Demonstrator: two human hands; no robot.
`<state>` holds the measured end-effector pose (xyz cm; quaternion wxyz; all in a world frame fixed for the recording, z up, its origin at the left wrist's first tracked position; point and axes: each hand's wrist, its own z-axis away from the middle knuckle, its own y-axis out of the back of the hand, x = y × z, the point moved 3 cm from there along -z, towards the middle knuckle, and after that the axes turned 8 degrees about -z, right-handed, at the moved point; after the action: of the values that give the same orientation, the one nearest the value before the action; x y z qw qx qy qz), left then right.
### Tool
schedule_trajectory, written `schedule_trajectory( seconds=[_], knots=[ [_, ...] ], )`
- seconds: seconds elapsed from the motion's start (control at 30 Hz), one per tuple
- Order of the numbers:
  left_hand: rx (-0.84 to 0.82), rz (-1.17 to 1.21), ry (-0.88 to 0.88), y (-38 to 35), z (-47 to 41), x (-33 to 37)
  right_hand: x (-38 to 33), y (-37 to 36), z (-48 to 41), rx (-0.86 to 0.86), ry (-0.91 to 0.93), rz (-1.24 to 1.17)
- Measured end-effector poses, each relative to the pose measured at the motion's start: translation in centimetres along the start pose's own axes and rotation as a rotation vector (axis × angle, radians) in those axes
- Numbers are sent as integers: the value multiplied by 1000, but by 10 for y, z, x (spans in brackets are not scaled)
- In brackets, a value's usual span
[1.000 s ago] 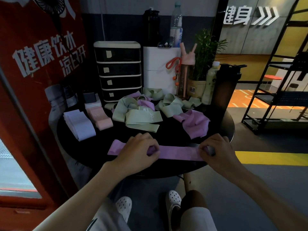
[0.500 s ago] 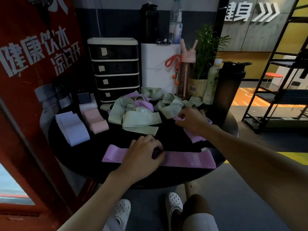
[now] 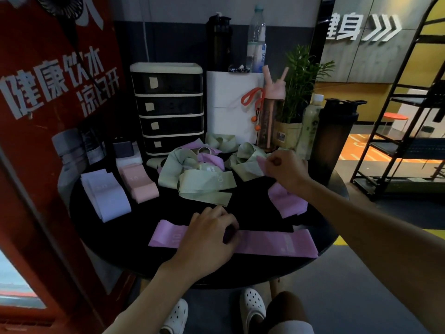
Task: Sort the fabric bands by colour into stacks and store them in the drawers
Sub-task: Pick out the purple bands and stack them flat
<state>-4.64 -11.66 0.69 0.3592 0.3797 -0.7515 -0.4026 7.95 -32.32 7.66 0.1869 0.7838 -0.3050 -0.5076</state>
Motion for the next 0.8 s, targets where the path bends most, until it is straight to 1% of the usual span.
schedule_trajectory(
  seconds=[0.07,0.1,0.17,0.27,0.33,0.47,0.6,0.73,0.8],
  knots=[
    [11,9,-5,2,1,1,-17,15,0,4,3,-202],
    [35,22,5,5,0,2,-26,23,1,8,6,-257],
    [105,45,29,13,-1,4,-45,37,5,26,15,-324],
    [166,82,32,27,-6,8,-68,52,11,62,16,-436],
    [207,119,37,43,-13,12,-80,58,13,56,4,-516],
    [288,277,43,82,-34,25,-106,65,20,4,61,-626],
    [384,475,67,114,-49,39,-130,69,29,-7,80,-736],
    [394,590,71,129,-53,47,-148,64,44,-18,76,-774],
    [396,678,83,135,-54,50,-156,62,53,-56,90,-817]
  ],
)
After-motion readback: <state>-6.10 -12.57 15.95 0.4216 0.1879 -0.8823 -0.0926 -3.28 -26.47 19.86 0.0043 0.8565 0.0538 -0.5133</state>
